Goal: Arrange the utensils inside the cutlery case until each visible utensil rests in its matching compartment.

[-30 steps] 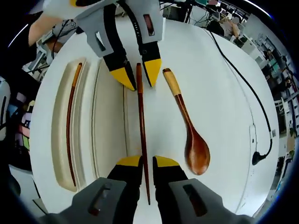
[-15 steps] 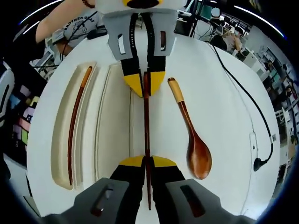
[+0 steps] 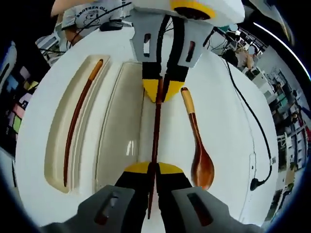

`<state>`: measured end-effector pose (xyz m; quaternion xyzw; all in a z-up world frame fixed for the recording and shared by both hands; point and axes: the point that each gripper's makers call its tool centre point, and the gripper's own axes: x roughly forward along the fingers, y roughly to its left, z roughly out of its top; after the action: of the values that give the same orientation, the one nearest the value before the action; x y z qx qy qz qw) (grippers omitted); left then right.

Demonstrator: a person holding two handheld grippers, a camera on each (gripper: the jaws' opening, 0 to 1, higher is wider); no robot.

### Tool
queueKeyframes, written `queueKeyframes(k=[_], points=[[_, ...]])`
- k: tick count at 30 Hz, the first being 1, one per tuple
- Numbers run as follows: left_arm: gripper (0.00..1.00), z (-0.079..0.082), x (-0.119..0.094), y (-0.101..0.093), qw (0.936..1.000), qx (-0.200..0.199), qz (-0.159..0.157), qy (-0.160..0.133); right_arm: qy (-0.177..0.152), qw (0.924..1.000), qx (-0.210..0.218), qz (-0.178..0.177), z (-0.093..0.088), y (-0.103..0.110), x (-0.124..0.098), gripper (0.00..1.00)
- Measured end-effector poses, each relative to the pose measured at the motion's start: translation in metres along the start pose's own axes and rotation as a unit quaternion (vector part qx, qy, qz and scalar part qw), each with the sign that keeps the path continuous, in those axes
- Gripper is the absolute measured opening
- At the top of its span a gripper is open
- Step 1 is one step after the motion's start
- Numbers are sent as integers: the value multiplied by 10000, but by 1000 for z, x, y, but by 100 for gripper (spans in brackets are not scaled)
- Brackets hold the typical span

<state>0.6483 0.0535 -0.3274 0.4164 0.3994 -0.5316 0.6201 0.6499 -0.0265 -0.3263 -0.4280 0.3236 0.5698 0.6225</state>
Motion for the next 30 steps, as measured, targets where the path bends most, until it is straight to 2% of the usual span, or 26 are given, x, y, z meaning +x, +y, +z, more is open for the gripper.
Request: queueKeyframes(k=[3, 5, 9, 13, 15, 17, 21, 23, 25, 27, 30], points=[[6, 0, 0, 0, 10000, 0, -48, -37, -71, 9999, 28, 117, -1, -1, 0, 2], [6, 0, 0, -1, 9998, 130, -98, -64, -102, 9997, -108, 210, 0, -2, 0, 2], [5, -1, -1, 2, 9997, 117, -129, -154, -49, 9998, -87, 165, 0, -5, 2, 2], [5, -3, -5, 0, 9996, 127, -130, -208, -142, 9997, -69, 200, 5, -6, 2, 2], [5, -3, -10, 2, 9995, 123, -72, -281, -145, 9997, -169, 101, 9, -10, -3, 2], [5, -3, -17, 3, 9994, 193, 35, -297, -306, 9995, -76, 21, 15, -13, -10, 2], [5, 3, -35, 1, 9983, 285, 145, -478, -299, 9993, -215, -117, 22, 0, -22, 2], [5, 4, -40, 0, 9980, 342, 225, -475, -322, 9990, -183, -233, 26, -10, -27, 2], [5, 4, -44, -5, 9975, 436, 309, -461, -261, 9990, -182, -326, 29, -14, -32, 2], [6, 4, -46, -14, 9974, 482, 315, -440, -226, 9989, -183, -356, 32, -2, -33, 2], [6, 4, -51, -12, 9968, 590, 347, -414, -113, 9985, -328, -427, 33, -2, -35, 2]])
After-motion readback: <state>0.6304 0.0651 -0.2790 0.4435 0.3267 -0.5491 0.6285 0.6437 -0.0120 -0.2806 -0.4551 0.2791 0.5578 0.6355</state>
